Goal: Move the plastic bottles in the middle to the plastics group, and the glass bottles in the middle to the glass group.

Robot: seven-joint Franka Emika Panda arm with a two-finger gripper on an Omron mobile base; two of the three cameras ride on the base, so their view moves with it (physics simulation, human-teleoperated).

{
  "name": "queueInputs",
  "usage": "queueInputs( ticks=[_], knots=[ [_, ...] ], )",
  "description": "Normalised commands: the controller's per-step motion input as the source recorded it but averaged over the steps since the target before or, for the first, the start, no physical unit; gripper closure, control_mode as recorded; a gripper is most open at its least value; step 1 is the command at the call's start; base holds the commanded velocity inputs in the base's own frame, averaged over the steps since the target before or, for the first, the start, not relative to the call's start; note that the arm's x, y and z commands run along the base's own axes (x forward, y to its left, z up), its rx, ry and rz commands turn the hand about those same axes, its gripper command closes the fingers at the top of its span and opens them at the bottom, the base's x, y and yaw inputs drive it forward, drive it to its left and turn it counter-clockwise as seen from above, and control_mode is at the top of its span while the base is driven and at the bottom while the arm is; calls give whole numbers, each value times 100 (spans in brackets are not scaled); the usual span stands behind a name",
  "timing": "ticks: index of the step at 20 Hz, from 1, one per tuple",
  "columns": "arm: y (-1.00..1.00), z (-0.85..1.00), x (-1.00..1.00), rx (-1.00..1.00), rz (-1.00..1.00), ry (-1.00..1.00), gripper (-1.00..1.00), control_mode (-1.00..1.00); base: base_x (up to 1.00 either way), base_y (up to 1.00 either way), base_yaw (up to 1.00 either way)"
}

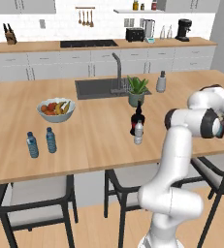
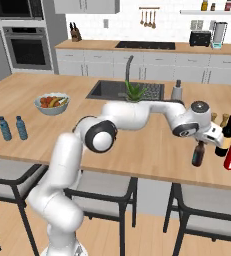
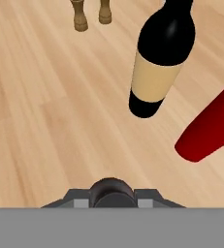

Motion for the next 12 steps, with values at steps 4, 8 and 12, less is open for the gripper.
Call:
queueInputs(
  ticks=[4,8,12],
  knots=[
    [-13,-39,25,4,-3,-9,100,-100,0,0,0],
    [-27,-18,34,-3,-5,-4,100,-100,0,0,0],
    [-8,-27,22,-4,-6,-4,100,-100,0,0,0]
  ],
)
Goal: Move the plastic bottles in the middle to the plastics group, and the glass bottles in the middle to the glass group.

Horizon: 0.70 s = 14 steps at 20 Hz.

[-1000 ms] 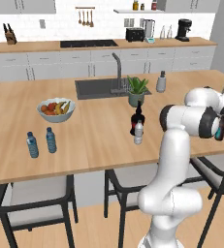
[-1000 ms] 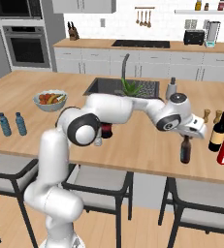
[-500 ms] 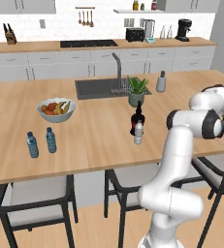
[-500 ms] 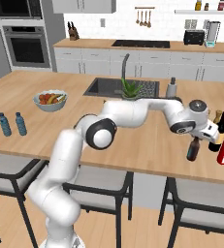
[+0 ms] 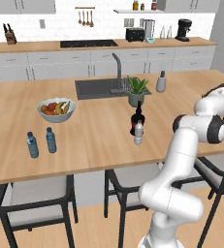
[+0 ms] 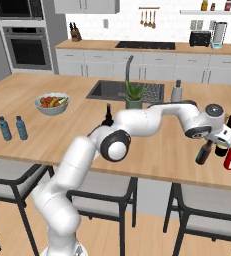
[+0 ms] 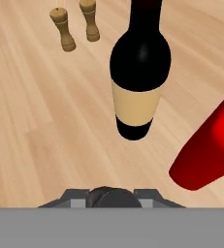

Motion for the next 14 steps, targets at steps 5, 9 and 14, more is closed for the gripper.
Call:
queueInputs(
  ticks=[5,9,14],
  knots=[
    [32,-62,1,0,-8,0,100,-100,0,0,0],
    [60,-80,0,-10,-9,5,100,-100,0,0,0],
    [57,-83,0,-15,-8,6,100,-100,0,0,0]
  ],
)
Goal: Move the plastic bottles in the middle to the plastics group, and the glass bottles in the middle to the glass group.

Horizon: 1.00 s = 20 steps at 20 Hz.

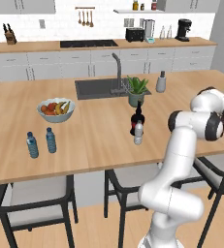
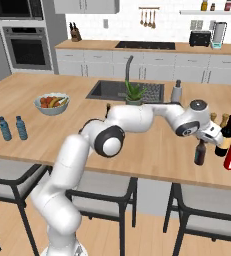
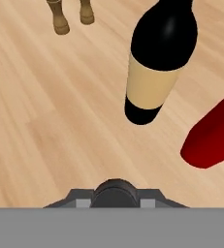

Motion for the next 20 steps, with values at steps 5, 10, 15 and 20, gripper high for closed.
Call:
queueInputs(
  ticks=[5,10,15,20],
  knots=[
    [2,-75,0,-12,-5,3,100,-100,0,0,0],
    [-20,-55,6,-2,-3,0,100,-100,0,0,0],
    [-19,-33,1,0,-2,0,100,-100,0,0,0],
    [0,-35,-10,0,-2,1,-100,-100,0,0,0]
  ],
)
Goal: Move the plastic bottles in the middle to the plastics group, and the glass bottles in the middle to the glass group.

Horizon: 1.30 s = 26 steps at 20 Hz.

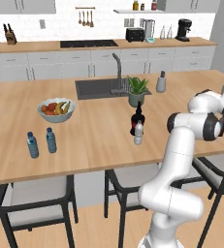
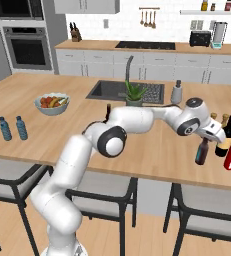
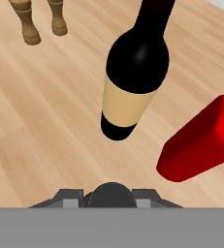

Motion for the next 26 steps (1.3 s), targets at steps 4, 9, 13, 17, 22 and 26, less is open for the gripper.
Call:
queueInputs(
  ticks=[4,9,13,17,22,26],
  knots=[
    [11,-26,-19,0,-2,0,-100,-100,0,0,0],
    [1,-7,-5,0,-4,0,-100,-100,0,0,0],
    [22,7,-27,1,-3,-2,-100,-100,0,0,0],
    [22,26,-25,0,-1,-3,-100,-100,0,0,0],
    [20,28,-51,0,-5,-6,-100,-100,0,0,0],
    [33,11,-70,0,-4,-2,-100,-100,0,0,0]
  ],
)
